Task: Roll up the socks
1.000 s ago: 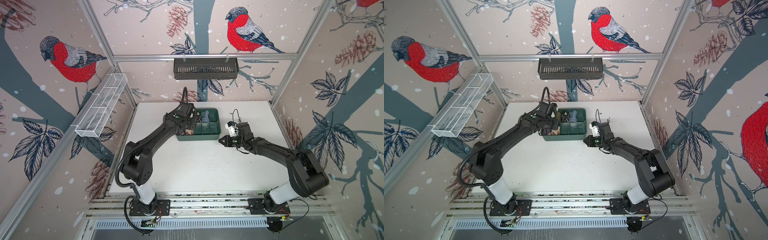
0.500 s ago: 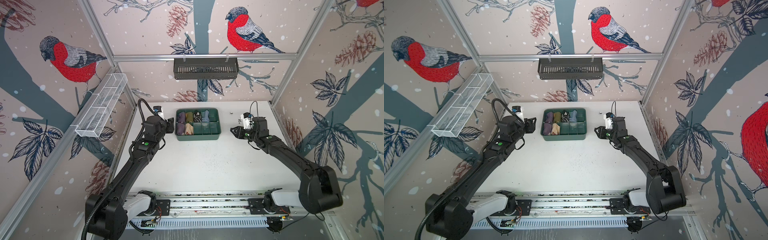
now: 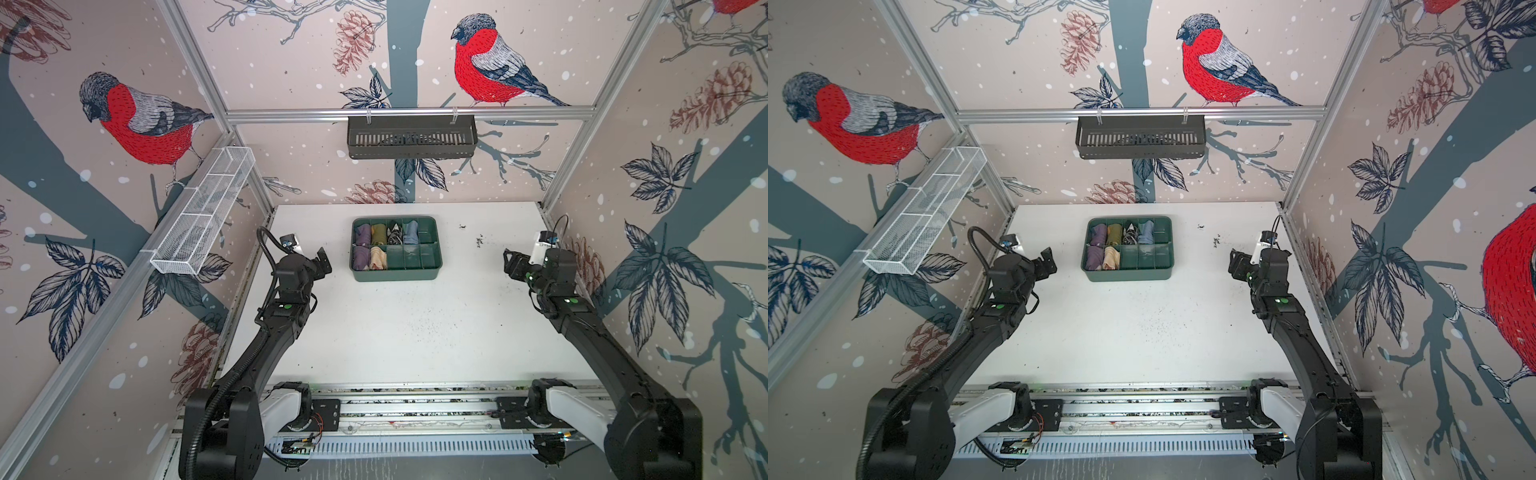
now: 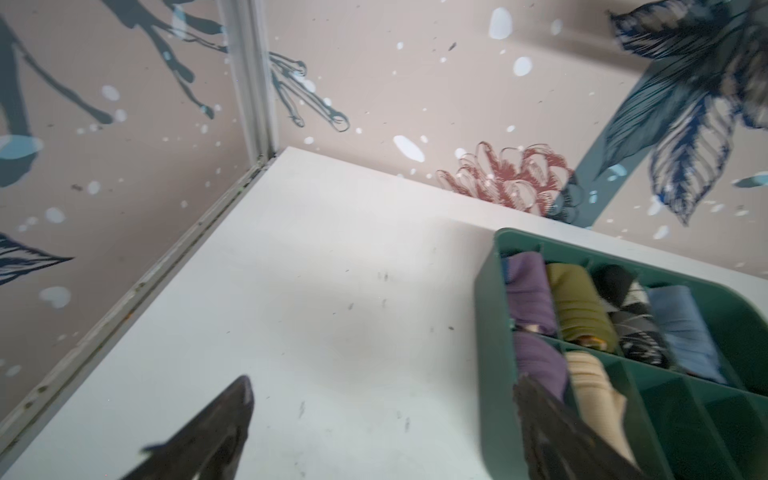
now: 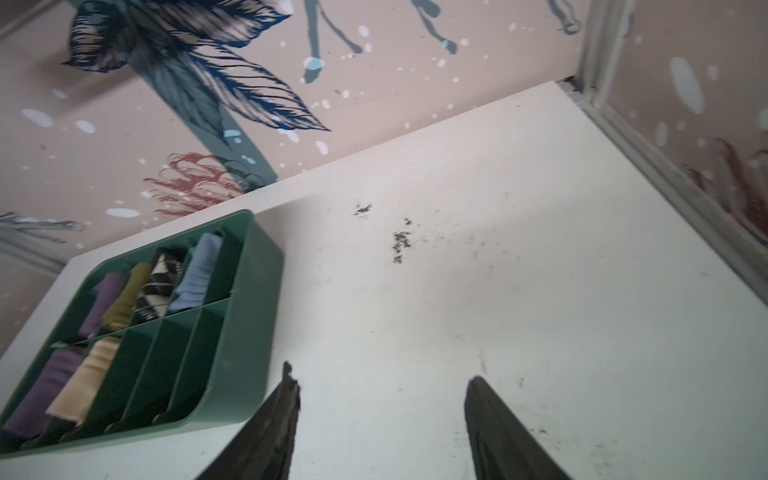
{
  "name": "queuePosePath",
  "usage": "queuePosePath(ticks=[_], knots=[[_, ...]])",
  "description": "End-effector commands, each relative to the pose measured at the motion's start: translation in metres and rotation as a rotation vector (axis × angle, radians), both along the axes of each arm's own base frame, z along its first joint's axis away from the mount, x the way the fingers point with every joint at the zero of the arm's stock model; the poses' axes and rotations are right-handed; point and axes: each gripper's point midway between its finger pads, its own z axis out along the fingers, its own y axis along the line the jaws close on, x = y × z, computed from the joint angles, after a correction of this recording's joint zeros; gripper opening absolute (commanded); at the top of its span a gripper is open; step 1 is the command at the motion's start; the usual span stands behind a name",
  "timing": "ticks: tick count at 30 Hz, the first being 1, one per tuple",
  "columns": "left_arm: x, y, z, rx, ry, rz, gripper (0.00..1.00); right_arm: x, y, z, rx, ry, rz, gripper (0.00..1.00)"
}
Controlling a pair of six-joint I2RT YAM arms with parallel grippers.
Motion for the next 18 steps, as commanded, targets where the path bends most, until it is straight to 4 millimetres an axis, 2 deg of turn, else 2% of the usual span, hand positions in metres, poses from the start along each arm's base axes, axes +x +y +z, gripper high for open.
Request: queuePosePath(ticks=[1, 4, 7, 10, 14, 16, 18], knots=[[-0.002, 0.017, 0.023, 0.108, -0.193, 0.073, 0.96, 0.003, -0.020, 0.001, -0.065, -0.069, -0.093, 0.66], [-0.010, 0.018, 0.005, 0.139, -0.224, 0.068, 0.96, 0.001, -0.030, -0.006, -0.090, -0.088, -0.145, 0.66], [-0.007, 0.021, -0.019, 0.169, -0.158, 0.078, 0.96, -0.001, -0.043, -0.009, -0.121, -0.094, -0.208, 0.66], [-0.010, 0.024, -0.035, 0.196, -0.167, 0.092, 0.96, -0.003, -0.056, -0.011, -0.163, -0.104, -0.273, 0.66], [-0.009, 0.023, -0.037, 0.175, -0.212, 0.098, 0.97, -0.008, -0.069, -0.012, -0.198, -0.142, -0.340, 0.66], [-0.008, 0.021, -0.047, 0.172, -0.206, 0.082, 0.98, -0.012, -0.074, -0.012, -0.208, -0.159, -0.370, 0.67], [-0.008, 0.018, -0.048, 0.203, -0.249, 0.070, 0.99, -0.017, -0.079, -0.014, -0.217, -0.182, -0.398, 0.67]])
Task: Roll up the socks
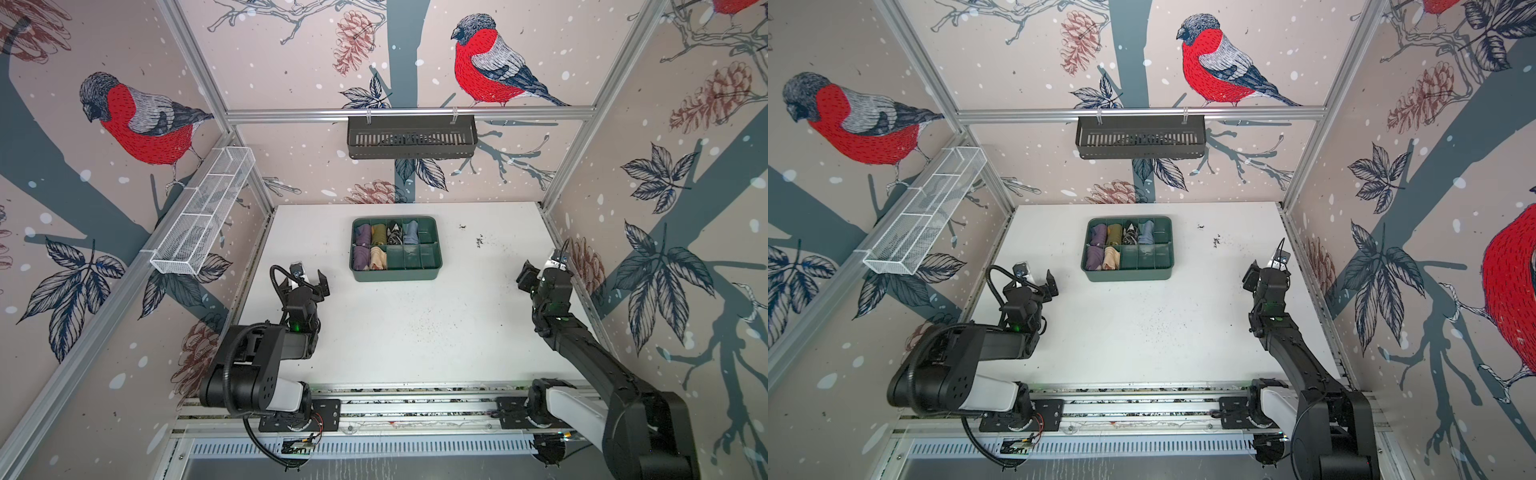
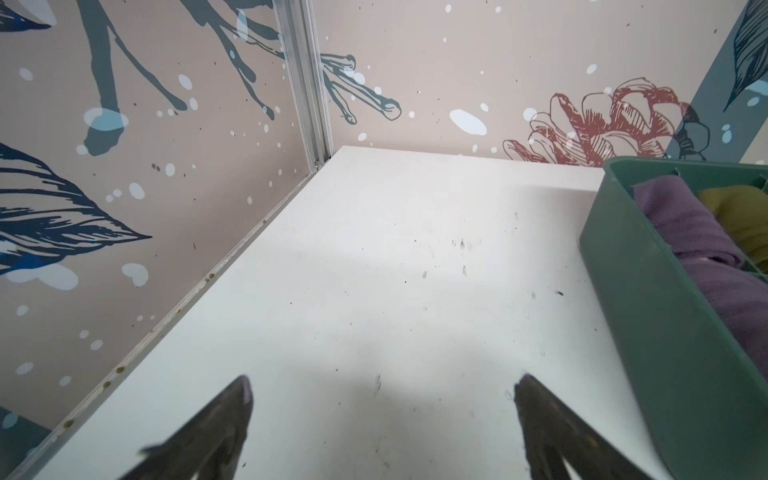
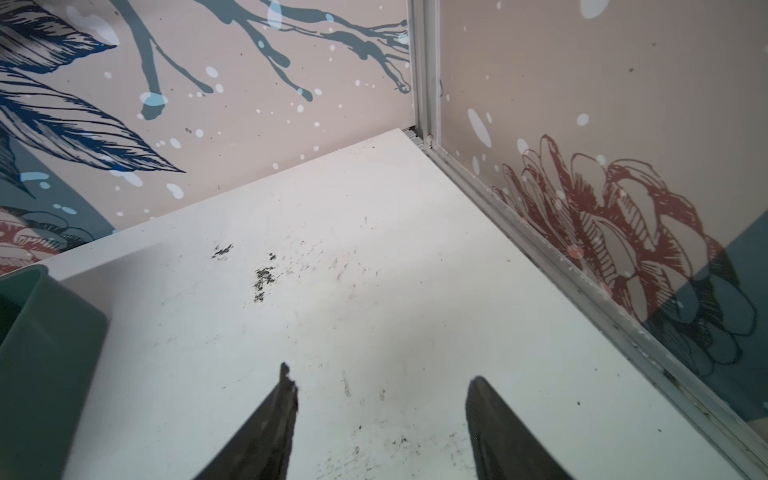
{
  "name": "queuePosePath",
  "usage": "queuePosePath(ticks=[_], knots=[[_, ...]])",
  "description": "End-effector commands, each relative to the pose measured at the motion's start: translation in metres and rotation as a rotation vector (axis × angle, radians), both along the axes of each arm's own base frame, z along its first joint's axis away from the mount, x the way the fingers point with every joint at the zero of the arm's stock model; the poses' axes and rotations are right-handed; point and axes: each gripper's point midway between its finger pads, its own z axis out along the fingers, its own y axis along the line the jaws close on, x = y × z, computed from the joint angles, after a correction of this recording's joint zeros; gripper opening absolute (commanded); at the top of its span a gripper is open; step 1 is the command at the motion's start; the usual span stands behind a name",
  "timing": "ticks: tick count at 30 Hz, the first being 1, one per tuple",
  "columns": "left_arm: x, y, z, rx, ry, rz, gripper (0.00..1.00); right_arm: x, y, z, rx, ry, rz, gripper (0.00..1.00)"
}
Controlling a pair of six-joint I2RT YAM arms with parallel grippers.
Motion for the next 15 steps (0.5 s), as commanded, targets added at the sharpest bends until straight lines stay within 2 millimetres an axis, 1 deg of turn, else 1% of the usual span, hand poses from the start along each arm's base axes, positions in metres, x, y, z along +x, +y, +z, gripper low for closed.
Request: queuePosePath(ticks=[1, 4, 8, 9, 12, 15], knots=[[0.004, -0.005, 0.030, 0.032, -0.145, -0.007, 0.98, -0.005, -0.016, 0.018, -0.051, -0.110, -0.087, 0.67], [0.006, -0.005, 0.025, 0.014, -0.097, 0.001, 0.98, -0.011, -0.020, 0.018, -0.074, -0.147, -0.110, 0.67], [0.001, -0.008, 0.034, 0.050, -0.175, -0.021, 0.98, -0.016, -0.025, 0.015, -0.104, -0.190, -0.130, 0.67], [0.000, -0.010, 0.032, 0.052, -0.160, -0.021, 0.98, -0.016, -0.025, 0.015, -0.111, -0.189, -0.129, 0.67], [0.008, -0.019, 0.031, 0.069, -0.143, -0.074, 0.98, -0.013, -0.023, 0.014, -0.127, -0.182, -0.110, 0.67], [0.009, -0.018, 0.029, 0.059, -0.131, -0.069, 0.98, -0.016, -0.025, 0.015, -0.142, -0.199, -0.119, 0.67]])
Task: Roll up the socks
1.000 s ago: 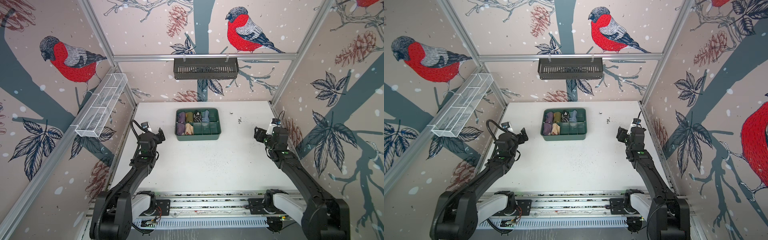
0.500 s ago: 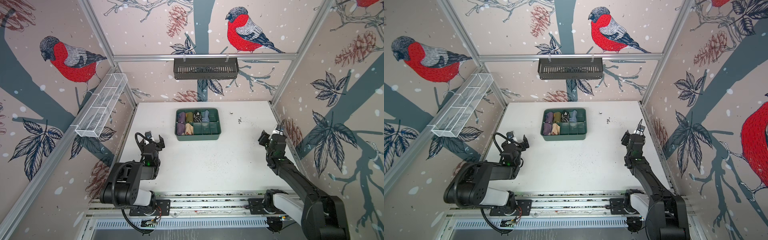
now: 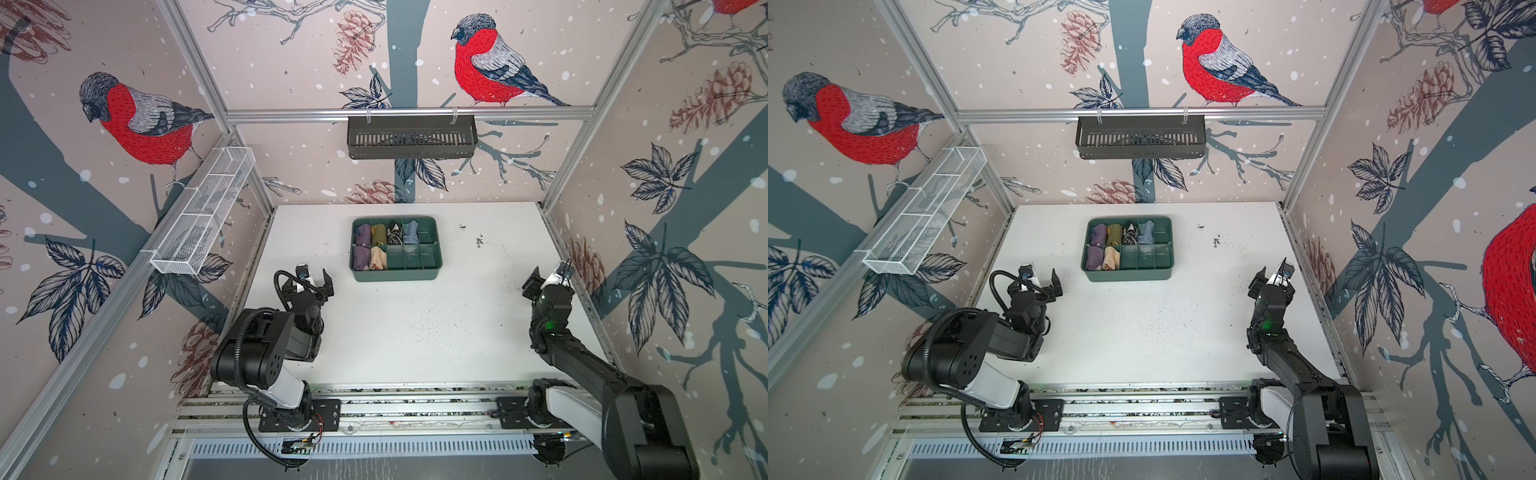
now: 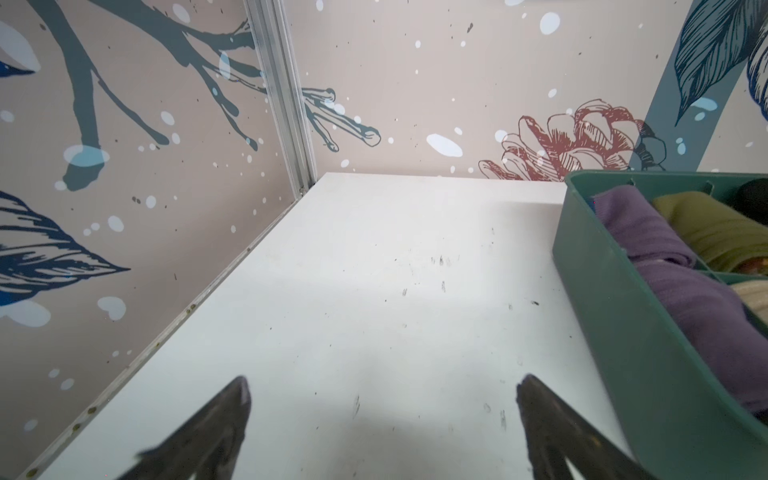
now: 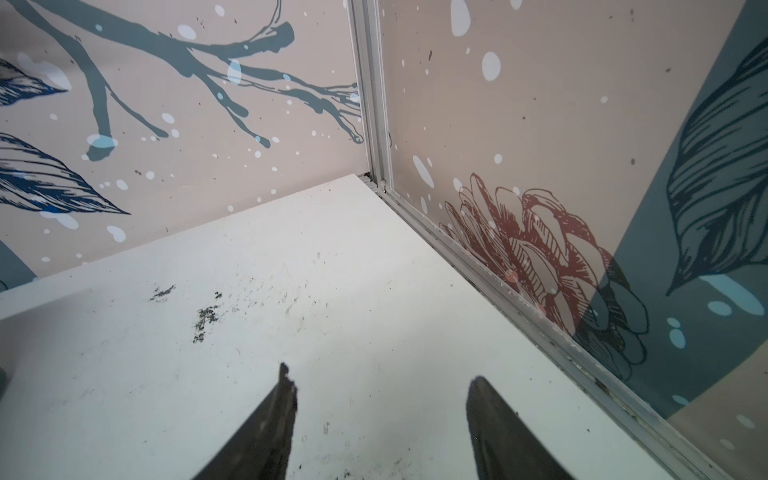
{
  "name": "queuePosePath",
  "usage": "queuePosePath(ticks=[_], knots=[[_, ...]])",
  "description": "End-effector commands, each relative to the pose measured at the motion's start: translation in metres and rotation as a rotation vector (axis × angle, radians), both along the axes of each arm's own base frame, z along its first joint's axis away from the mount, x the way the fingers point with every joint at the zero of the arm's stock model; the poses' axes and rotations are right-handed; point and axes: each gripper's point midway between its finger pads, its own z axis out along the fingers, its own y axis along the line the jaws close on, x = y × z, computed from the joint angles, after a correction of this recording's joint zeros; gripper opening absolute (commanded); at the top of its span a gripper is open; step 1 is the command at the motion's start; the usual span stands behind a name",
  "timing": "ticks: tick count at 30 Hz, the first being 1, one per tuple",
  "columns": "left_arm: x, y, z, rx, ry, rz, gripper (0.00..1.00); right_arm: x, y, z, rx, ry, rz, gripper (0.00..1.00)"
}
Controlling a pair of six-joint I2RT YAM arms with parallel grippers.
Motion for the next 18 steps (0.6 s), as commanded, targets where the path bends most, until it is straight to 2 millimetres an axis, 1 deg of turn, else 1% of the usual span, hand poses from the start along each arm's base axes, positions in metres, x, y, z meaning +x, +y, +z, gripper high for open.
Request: queuePosePath(ticks=[1, 3, 5, 8, 12, 15, 16, 17, 18], knots=[[0.004, -0.002, 0.016, 0.013, -0.060, -0.016, 0.98, -0.002, -0.005, 0.016, -0.046, -0.069, -0.024, 0.67], [0.004, -0.002, 0.016, 0.011, -0.060, -0.017, 0.98, -0.003, -0.007, 0.015, -0.049, -0.080, -0.035, 0.67], [0.004, -0.002, 0.015, 0.011, -0.056, -0.017, 0.98, 0.000, -0.005, 0.012, -0.038, -0.093, -0.016, 0.67], [0.004, -0.003, 0.016, 0.011, -0.060, -0.018, 0.98, 0.009, 0.006, 0.003, -0.011, -0.094, 0.047, 0.67], [0.004, -0.003, 0.016, 0.012, -0.059, -0.018, 0.98, 0.014, 0.017, -0.013, -0.066, -0.093, 0.082, 0.68], [0.004, -0.003, 0.016, 0.012, -0.059, -0.018, 0.98, 0.024, 0.033, -0.024, -0.124, -0.061, 0.131, 0.68], [0.004, -0.002, 0.016, 0.011, -0.059, -0.017, 0.98, 0.028, 0.041, -0.024, -0.158, -0.063, 0.154, 0.68], [0.004, -0.003, 0.016, 0.012, -0.058, -0.018, 0.98, 0.029, 0.042, -0.023, -0.164, -0.065, 0.154, 0.68], [0.004, -0.003, 0.016, 0.011, -0.059, -0.017, 0.98, 0.029, 0.040, -0.025, -0.150, -0.054, 0.147, 0.68]])
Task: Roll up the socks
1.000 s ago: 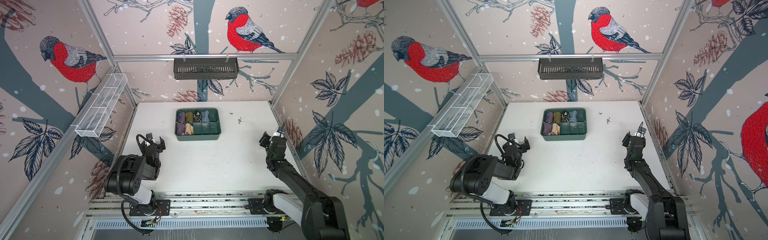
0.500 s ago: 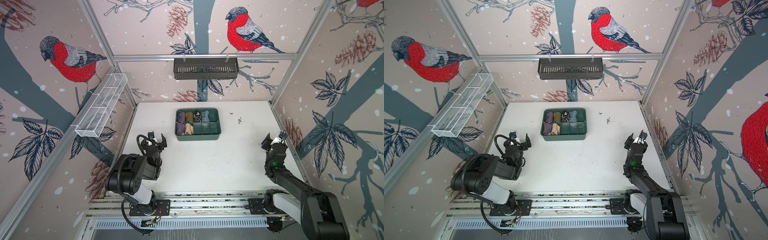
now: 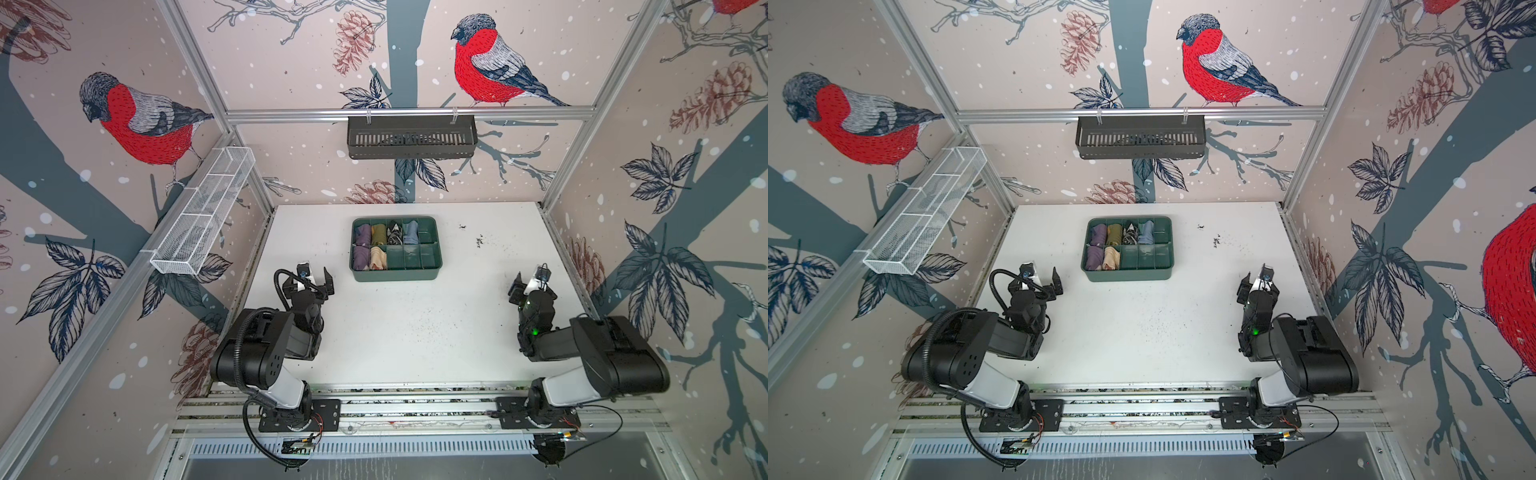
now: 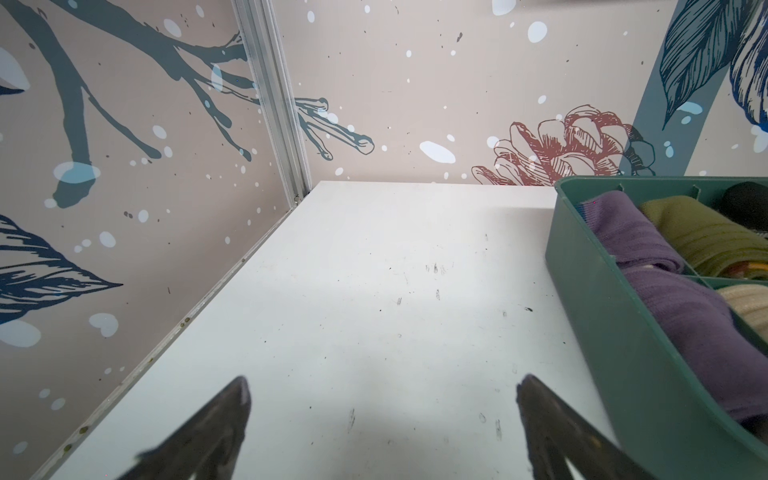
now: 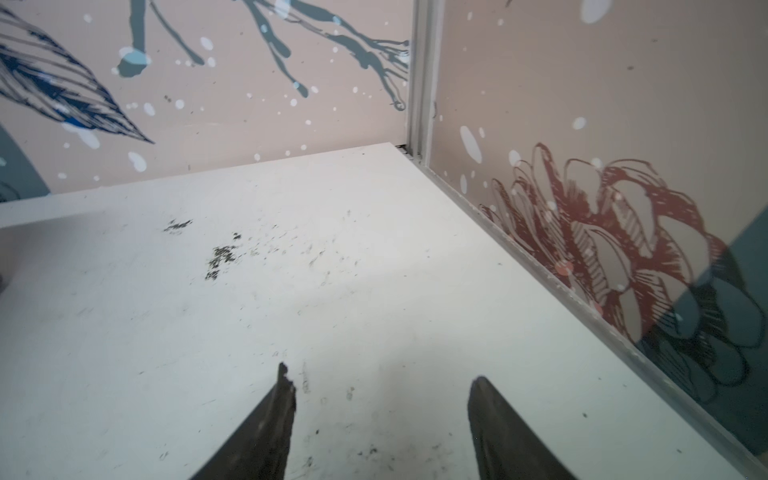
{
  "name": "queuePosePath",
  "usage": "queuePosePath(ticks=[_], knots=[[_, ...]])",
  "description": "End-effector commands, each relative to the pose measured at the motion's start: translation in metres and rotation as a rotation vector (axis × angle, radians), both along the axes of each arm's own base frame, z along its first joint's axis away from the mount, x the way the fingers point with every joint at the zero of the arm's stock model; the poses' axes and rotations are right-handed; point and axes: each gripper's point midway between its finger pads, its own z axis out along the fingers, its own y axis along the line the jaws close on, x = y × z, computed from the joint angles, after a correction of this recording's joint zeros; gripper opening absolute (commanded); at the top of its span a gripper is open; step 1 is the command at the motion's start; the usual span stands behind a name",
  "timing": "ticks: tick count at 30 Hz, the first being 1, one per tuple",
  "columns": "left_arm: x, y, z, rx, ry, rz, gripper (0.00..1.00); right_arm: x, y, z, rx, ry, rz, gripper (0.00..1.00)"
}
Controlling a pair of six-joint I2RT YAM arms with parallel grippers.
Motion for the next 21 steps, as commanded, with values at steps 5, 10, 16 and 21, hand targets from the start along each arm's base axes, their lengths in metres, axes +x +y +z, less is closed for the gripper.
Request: queuePosePath(ticks=[5, 10, 16, 21], knots=[[0.0021, 0.0000, 0.0143, -0.004, -0.058, 0.000, 0.98, 0.0188, -0.0088, 0.0217, 0.026, -0.049, -0.001, 1.00], [0.0023, 0.0007, 0.0149, -0.004, -0.060, 0.004, 0.98, 0.0188, -0.0087, 0.0220, 0.025, -0.052, 0.000, 1.00], [0.0023, 0.0009, 0.0145, -0.003, -0.058, 0.004, 0.98, 0.0179, -0.0087, 0.0227, 0.025, -0.055, 0.000, 1.00], [0.0022, 0.0008, 0.0141, -0.003, -0.057, 0.003, 0.98, 0.0173, -0.0080, 0.0235, 0.024, -0.059, 0.001, 1.00]])
